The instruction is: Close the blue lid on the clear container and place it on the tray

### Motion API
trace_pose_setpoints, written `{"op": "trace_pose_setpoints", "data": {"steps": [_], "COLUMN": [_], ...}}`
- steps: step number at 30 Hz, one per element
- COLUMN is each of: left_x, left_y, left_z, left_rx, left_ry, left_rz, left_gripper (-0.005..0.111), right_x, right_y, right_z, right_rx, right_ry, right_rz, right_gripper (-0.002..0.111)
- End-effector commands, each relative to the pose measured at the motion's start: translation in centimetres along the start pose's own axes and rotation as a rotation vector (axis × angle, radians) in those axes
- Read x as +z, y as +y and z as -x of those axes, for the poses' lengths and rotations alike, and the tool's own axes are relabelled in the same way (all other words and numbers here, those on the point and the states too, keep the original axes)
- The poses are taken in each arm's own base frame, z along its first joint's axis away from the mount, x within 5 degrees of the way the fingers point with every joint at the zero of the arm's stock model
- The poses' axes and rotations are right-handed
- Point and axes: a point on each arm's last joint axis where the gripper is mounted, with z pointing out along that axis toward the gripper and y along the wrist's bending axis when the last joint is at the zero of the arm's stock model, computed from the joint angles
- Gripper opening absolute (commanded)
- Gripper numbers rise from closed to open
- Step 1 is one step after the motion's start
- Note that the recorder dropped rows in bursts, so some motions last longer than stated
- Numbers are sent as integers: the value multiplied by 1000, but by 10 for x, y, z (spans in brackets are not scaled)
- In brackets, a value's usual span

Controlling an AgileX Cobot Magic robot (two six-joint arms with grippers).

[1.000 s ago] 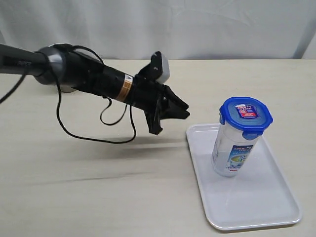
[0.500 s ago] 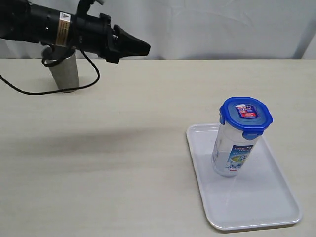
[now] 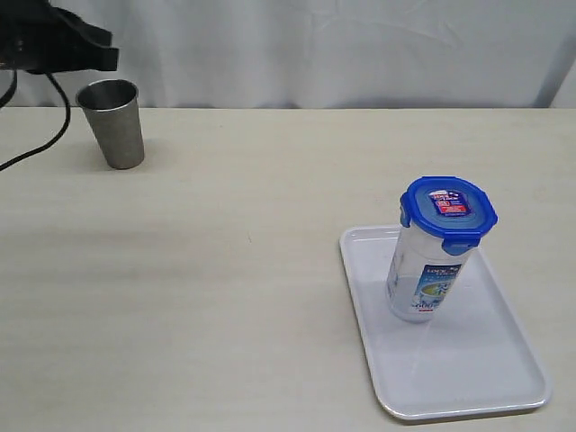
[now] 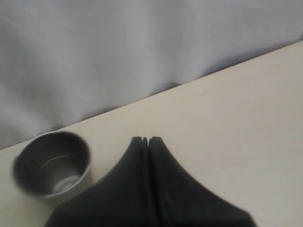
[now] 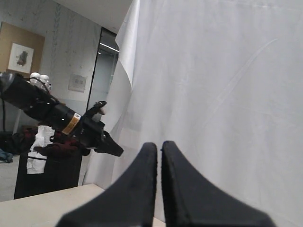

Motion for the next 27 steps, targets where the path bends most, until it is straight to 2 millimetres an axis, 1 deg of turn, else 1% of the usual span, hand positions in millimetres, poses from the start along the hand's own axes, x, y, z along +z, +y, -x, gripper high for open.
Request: {"op": "trace_pose_setpoints", "data": {"steps": [1, 4, 7, 11, 14, 18, 22, 27], "left_x": [-47, -76, -101, -136, -155, -177, -196, -210], "left_y": [3, -5, -14, -31, -43, -56, -63, -67], "left_z": [-10, -18, -23, -35, -40, -35, -30, -28], "left_rx": [-1, 6, 12, 21, 36, 65, 89, 104], "left_ry": [-25, -51, -83, -143, -190, -266, -340, -391], "left_rz": [210, 253, 256, 224, 178, 122, 120, 128], "left_gripper": [0, 0, 0, 0, 0, 0, 0, 0], "right_x": [0, 0, 0, 0, 0, 0, 0, 0], "right_y": [0, 0, 0, 0, 0, 0, 0, 0], "right_z": [-2, -2, -2, -2, -2, -2, -2, -2], "right_rx": [5, 5, 5, 5, 5, 5, 5, 5], "right_ry": [5, 5, 5, 5, 5, 5, 5, 5], "right_rz": [3, 3, 3, 3, 3, 3, 3, 3], "right_gripper": [4, 4, 4, 4, 4, 4, 4, 4]}}
